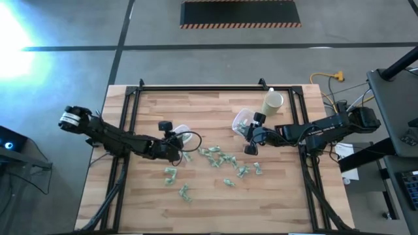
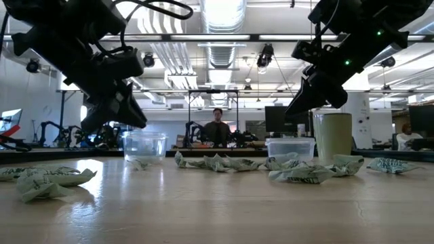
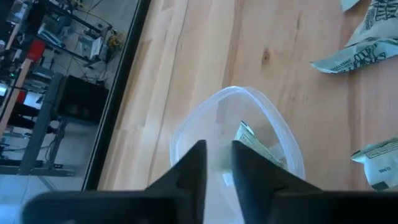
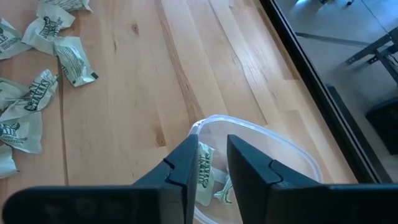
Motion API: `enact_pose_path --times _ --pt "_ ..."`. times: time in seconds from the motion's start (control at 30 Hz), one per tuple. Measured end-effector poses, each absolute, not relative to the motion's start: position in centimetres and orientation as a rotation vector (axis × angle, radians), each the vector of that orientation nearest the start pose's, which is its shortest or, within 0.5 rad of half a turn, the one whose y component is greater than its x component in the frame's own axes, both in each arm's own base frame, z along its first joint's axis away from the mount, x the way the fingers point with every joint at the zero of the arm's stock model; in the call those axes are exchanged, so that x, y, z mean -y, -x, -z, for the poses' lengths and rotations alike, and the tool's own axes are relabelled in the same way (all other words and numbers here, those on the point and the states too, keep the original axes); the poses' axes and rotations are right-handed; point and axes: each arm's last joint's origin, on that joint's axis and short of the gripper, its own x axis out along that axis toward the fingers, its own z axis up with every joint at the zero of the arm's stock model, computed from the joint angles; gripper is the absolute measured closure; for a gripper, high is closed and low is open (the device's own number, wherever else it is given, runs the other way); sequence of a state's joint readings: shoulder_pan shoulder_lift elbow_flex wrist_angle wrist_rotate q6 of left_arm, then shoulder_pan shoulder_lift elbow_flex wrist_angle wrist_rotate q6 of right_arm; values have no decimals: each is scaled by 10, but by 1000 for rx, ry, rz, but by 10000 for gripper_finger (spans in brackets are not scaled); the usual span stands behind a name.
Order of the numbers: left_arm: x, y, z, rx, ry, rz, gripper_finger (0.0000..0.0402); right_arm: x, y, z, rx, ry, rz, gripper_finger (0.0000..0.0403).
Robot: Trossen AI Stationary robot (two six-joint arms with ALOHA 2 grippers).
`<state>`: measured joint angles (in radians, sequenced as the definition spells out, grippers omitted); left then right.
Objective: Pick and place items into bin
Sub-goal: Put the stevia packet into the left transparent bin, then put the stevia packet into the right transparent bin
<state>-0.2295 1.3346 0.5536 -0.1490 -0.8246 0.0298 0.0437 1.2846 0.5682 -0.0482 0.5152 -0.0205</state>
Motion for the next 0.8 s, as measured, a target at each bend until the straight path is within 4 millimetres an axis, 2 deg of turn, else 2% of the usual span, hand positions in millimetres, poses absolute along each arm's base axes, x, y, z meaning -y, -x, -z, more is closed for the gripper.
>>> enact_pose_path --times 0.17,0.3,0.5,0.8 --pt "31 -226 -160 -824 -500 -540 284 4 -237 -177 -747 223 426 321" --pt "31 -226 -162 -820 -499 -540 261 -1 -239 -175 -754 162 274 325" --pt "34 -230 -167 -797 -484 -537 256 -10 -242 -172 -752 -24 32 335" --pt "40 -230 -172 -769 -467 -516 256 -28 -257 -148 -806 -15 -53 328"
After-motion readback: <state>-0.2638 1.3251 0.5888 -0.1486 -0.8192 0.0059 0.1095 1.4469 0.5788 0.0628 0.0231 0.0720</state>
